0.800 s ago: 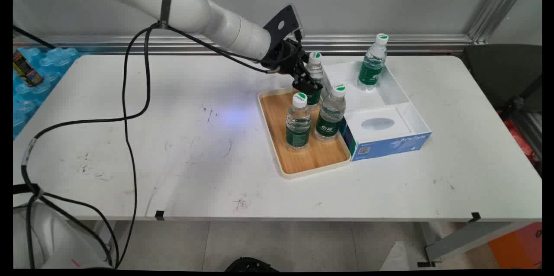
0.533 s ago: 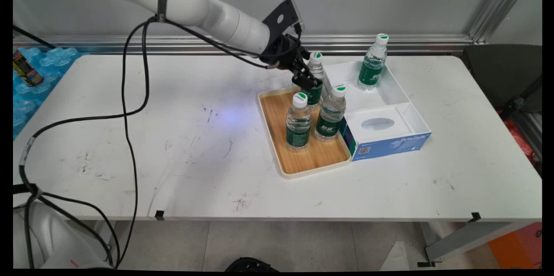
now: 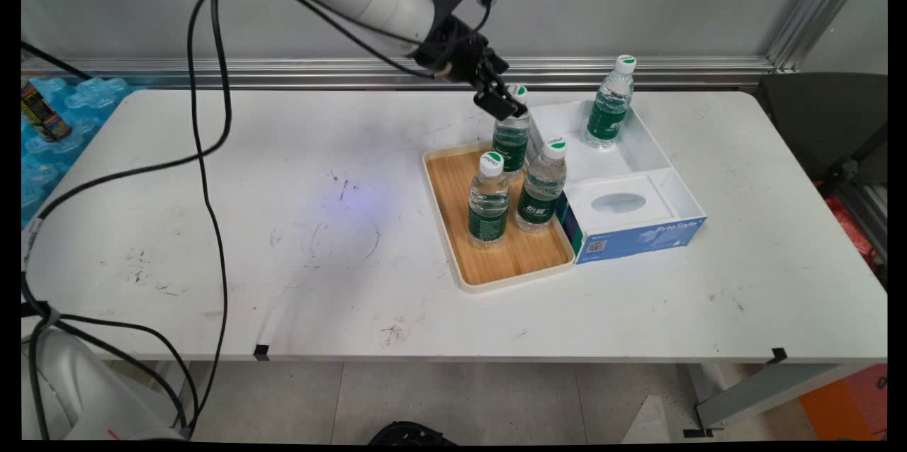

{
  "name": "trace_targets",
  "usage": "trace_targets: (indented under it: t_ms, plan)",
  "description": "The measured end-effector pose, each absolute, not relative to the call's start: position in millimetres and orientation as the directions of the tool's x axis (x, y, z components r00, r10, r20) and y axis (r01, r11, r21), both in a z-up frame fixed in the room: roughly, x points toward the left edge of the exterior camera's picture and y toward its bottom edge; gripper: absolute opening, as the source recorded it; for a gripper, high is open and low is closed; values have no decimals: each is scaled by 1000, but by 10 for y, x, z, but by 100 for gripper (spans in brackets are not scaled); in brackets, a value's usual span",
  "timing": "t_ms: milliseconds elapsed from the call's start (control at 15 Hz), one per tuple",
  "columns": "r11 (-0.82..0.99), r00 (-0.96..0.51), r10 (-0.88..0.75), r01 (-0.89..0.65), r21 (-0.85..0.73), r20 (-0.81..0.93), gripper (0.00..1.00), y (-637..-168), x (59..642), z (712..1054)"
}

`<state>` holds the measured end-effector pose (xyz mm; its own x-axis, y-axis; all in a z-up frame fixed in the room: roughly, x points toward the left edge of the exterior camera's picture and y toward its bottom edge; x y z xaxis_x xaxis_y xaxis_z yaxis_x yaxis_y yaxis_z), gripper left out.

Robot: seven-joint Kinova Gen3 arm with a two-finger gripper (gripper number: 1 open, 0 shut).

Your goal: Pick up the green bottle from the white box

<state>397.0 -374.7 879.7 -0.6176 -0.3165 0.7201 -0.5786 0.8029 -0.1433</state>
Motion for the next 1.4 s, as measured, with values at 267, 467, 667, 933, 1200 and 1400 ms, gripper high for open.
trace_targets:
  t_ms: [267, 467, 667, 933, 1200, 1400]
  plan:
    - [810, -622, -316, -570, -138, 716, 100, -3867, 3855, 9086]
    - [813, -619, -297, -563, -147, 727, 100, -4051, 3689, 9248]
    - [815, -619, -276, -556, -162, 736, 100, -4279, 3511, 9310]
    - [818, -631, -262, -546, -178, 730, 100, -4579, 3291, 9229]
    - [823, -644, -254, -536, -188, 721, 100, -4877, 3086, 9043]
    - [827, -649, -251, -530, -189, 718, 100, -5048, 2956, 8924]
